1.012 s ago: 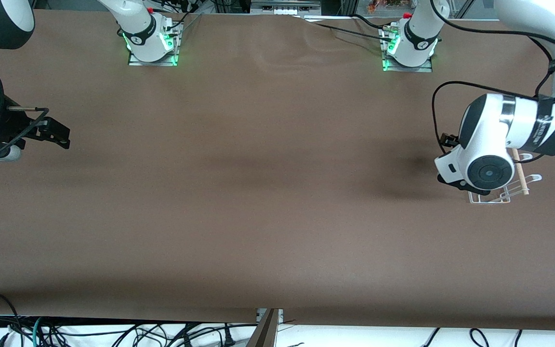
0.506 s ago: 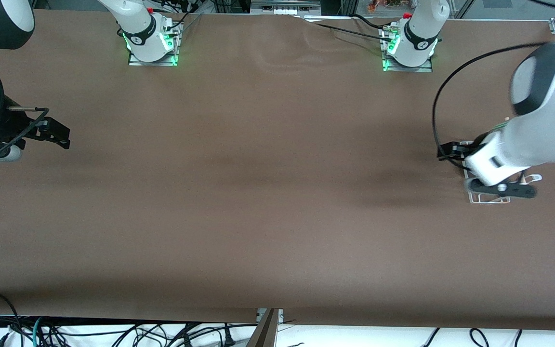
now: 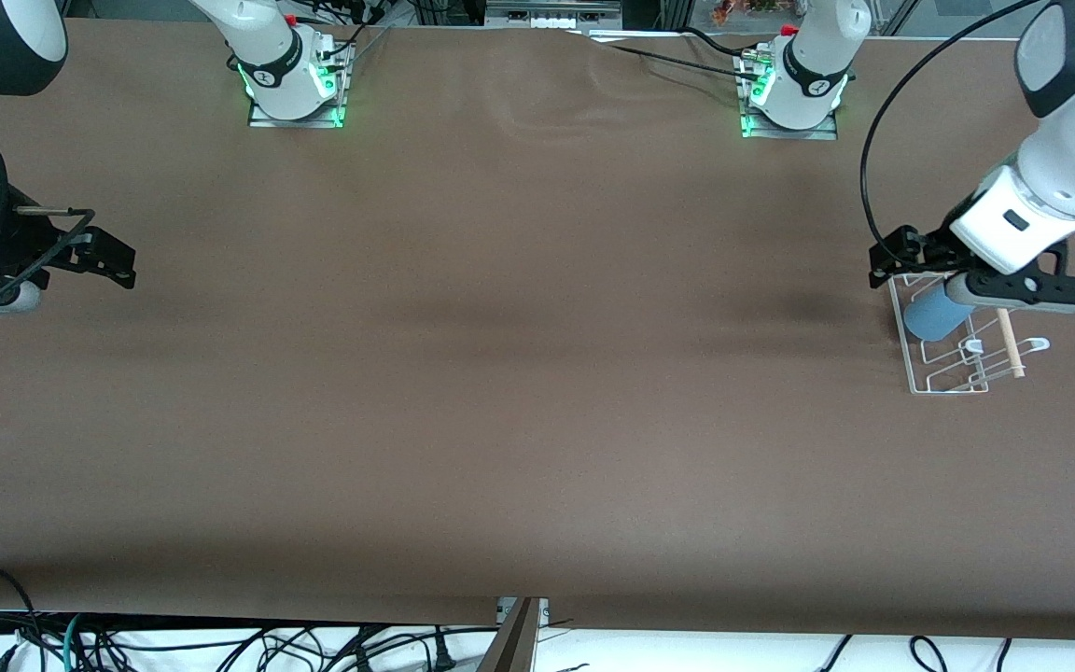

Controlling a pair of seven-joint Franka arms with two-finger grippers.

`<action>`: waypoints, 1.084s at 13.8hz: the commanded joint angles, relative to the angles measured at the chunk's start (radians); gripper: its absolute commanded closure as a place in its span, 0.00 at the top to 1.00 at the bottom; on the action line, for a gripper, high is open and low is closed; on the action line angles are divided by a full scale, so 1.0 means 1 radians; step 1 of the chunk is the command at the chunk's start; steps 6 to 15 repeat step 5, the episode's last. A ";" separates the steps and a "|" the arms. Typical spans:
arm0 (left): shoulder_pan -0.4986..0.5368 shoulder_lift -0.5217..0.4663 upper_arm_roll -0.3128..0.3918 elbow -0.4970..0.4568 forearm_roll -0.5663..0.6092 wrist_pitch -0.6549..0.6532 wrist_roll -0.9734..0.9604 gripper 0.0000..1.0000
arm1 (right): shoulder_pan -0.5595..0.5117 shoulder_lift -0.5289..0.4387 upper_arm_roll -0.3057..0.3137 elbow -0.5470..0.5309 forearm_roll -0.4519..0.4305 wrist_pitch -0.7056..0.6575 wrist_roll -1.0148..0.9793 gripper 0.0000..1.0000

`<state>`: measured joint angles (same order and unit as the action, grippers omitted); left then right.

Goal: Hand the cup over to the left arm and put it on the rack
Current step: 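Open the left gripper and lift it away from the rack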

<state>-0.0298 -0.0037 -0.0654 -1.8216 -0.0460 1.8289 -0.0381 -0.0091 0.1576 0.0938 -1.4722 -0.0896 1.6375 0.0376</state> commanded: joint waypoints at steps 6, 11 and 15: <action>-0.012 -0.064 -0.002 -0.062 0.038 -0.007 -0.014 1.00 | -0.008 -0.013 0.003 -0.011 0.016 0.008 -0.008 1.00; -0.012 -0.064 -0.002 -0.062 0.038 -0.007 -0.014 1.00 | -0.008 -0.013 0.003 -0.011 0.016 0.008 -0.008 1.00; -0.012 -0.064 -0.002 -0.062 0.038 -0.007 -0.014 1.00 | -0.008 -0.013 0.003 -0.011 0.016 0.008 -0.008 1.00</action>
